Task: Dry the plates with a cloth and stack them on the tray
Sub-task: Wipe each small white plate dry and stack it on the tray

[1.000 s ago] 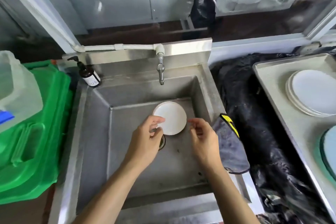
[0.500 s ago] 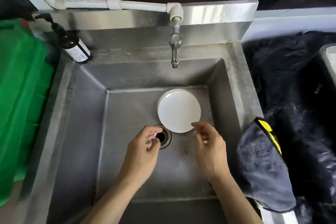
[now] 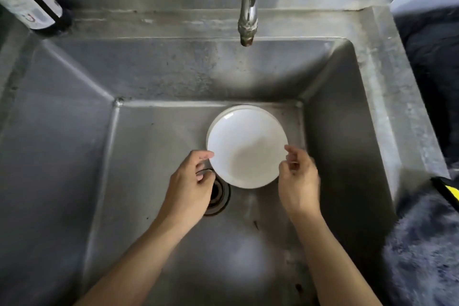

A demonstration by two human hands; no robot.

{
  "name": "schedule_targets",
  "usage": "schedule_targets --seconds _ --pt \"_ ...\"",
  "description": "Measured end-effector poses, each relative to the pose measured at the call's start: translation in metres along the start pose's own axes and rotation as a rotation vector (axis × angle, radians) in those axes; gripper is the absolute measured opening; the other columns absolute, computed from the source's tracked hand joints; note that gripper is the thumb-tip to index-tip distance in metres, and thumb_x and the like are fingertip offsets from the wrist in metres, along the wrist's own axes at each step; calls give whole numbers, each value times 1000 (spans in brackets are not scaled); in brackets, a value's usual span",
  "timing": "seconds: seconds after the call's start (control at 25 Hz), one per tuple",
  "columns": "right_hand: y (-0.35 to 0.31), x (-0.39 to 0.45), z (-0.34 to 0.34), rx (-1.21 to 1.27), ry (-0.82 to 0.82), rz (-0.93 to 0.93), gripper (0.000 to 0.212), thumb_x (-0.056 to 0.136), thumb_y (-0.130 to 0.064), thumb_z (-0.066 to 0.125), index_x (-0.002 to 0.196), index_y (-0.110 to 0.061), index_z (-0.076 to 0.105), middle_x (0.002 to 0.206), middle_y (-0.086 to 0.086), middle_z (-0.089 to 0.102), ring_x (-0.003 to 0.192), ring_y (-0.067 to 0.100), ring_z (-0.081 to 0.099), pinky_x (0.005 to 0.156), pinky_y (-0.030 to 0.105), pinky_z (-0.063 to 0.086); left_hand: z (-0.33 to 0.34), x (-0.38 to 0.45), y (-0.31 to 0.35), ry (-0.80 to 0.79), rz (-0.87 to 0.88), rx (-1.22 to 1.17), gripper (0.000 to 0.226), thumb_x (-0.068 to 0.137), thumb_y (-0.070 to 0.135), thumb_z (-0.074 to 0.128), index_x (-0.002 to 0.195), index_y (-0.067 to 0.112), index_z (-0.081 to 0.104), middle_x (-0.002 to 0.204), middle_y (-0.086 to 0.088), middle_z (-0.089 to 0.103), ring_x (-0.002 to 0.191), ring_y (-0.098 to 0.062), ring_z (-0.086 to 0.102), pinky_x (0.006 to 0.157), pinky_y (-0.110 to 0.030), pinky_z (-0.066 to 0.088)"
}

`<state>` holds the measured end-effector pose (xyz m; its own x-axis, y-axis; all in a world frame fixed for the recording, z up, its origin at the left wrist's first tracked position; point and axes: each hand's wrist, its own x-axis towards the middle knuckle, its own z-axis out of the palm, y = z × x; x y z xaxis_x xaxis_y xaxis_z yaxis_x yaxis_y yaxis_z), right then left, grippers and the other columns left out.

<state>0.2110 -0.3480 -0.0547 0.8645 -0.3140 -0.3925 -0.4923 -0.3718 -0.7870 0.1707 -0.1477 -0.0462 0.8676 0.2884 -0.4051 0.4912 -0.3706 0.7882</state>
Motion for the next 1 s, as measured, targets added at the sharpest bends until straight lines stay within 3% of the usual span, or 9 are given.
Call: schedule_targets --seconds 0.08,0.16,0.24,0.28,0.36,0.4,0.56,0.76,1.0 --pt "8 17 12 42 67 62 44 99 -9 51 140 -23 57 131 -5 53 110 10 54 91 30 44 10 19 -9 -18 -18 18 44 95 11 54 126 41 55 124 21 55 99 22 53 79 -2 42" --pt "13 30 22 47 105 110 45 101 -12 48 144 -23 55 144 -1 46 122 16 53 102 38 48 17 36 -15 -39 -44 35 49 95 17 56 139 38 48 134 19 51 101 12 54 95 -20 45" --pt "15 40 28 23 94 129 40 102 -13 46 137 -24 61 142 1 51 125 20 56 104 44 51 22 50 -20 -67 -87 17 55 94 18 57 144 33 43 132 17 54 110 -2 56 106 -35 45" --pt "16 44 31 12 83 113 35 101 -11 46 124 -25 68 130 1 60 116 20 61 98 44 55 25 55 -22 -81 -109 -1 56 93 16 57 145 31 42 125 16 57 114 -9 58 108 -39 45" --pt "15 48 32 0 101 85 30 97 -8 49 92 -32 67 96 -11 64 87 10 63 81 38 56 28 60 -23 -98 -143 -27 56 92 16 57 145 29 42 115 19 57 116 -14 60 107 -39 46" --pt "15 51 32 -4 114 89 29 96 -8 52 88 -33 65 89 -15 62 80 7 60 77 35 55 28 62 -23 -97 -153 -34 57 91 17 58 144 29 42 115 19 57 115 -14 61 105 -36 46" --pt "16 60 31 19 152 158 24 94 -7 59 111 -20 69 99 -5 67 89 15 65 74 28 51 27 61 -18 -85 -174 -99 60 80 22 58 139 32 49 111 27 58 110 -6 63 96 -30 47" --pt "9 50 26 76 172 141 24 92 -5 60 109 -22 67 90 -13 66 75 -1 60 58 10 42 17 48 -13 -33 -192 -205 54 85 10 59 129 41 54 102 36 60 102 5 65 101 -42 53" --pt "-12 1 12 97 146 59 11 93 -18 68 104 -21 66 87 -10 67 74 -11 62 57 9 46 -18 6 2 58 -178 -258 52 85 10 59 116 51 57 113 29 58 97 6 67 93 -40 57"
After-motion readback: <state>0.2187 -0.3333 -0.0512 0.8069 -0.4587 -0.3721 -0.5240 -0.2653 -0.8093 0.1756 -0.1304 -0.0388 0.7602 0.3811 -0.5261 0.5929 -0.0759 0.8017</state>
